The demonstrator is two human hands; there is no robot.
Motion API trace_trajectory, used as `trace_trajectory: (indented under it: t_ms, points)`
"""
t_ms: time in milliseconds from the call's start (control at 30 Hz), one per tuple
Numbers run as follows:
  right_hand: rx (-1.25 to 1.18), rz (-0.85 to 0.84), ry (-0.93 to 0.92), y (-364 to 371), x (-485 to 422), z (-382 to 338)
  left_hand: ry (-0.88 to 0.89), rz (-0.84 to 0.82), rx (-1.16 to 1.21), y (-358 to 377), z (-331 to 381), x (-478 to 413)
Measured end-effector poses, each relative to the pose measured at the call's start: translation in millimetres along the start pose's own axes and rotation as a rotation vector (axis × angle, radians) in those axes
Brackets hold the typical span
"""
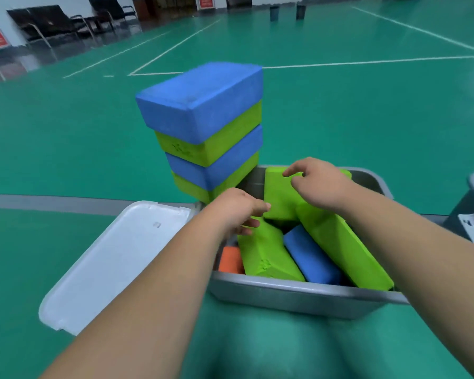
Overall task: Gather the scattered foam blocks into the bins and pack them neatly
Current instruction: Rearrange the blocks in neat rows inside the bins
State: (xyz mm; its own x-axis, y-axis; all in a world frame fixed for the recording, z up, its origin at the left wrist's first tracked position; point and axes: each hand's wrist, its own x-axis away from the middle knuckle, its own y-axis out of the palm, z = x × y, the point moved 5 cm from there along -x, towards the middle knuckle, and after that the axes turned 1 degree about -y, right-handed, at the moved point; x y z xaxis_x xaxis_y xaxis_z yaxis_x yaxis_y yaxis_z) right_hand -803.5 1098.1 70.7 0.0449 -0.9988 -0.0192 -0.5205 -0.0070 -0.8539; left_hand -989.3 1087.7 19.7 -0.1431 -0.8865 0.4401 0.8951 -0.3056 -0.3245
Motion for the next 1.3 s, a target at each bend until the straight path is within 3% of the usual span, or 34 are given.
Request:
trace_trajectory:
  t_ms: [133,367,600,933,1167,1300]
  points:
    - [0.099,-0.093,0.082,-1,12,30,-0.018,-0.044,-0.068,30,-10,-22]
    - [0.320,-0.375,0.181,31,31,77,-0.015,0.042,-0.263,58,-27,-60]
    - [0.329,-0.178,0.118,24,34,83,0.064,-0.116,-0.755,113,-31,-64]
    - [0.046,0.124,0.325,-49,39,117,-0.048,-0.187,-0.764,130,-34,-71]
    - [0.074,0.064,0.333,-54,44,117,-0.076,0.035,-0.610,165,-31,-65]
    - [0.171,-0.016,0.327,-54,45,116,0.156,0.301,-0.635,147,8,-57]
